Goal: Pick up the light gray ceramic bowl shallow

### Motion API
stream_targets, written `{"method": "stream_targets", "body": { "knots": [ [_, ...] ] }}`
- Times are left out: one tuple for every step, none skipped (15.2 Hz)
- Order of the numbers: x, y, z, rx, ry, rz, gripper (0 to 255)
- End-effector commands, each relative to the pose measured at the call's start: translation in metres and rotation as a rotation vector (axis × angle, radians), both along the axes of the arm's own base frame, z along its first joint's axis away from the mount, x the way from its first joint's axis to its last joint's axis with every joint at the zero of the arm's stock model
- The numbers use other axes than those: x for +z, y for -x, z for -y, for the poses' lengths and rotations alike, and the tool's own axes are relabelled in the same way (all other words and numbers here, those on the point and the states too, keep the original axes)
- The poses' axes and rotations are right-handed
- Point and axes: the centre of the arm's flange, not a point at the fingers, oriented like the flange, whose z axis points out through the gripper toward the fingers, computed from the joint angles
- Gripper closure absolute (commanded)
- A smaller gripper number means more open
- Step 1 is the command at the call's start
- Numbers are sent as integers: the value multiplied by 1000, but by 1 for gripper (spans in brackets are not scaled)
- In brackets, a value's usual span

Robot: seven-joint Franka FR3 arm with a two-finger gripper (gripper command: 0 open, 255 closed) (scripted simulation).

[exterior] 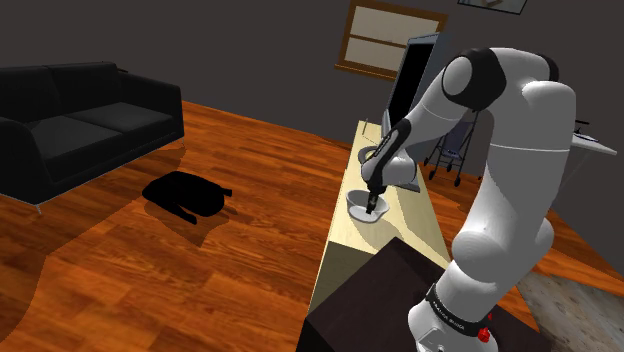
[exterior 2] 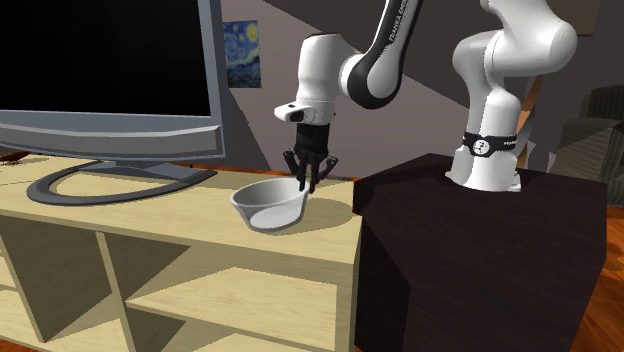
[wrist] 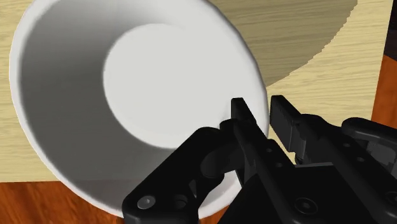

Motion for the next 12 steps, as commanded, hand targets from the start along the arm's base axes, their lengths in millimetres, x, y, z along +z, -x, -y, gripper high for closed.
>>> {"method": "stream_targets", "body": {
  "knots": [
    [11,1,-1,0,0,0,255],
    [16,1,-1,0,0,0,255],
    [21,1,-1,0,0,0,255],
    [26,1,-1,0,0,0,255],
    [32,1,-1,0,0,0,255],
    [37,1,-1,0,0,0,255],
    [42,1,-1,0,0,0,255],
    [48,1,-1,0,0,0,255],
    [53,1,-1,0,0,0,255],
    [58,1,-1,0,0,0,255],
    [59,1,-1,0,0,0,255],
    [59,1,-1,0,0,0,255]
  ]
}}
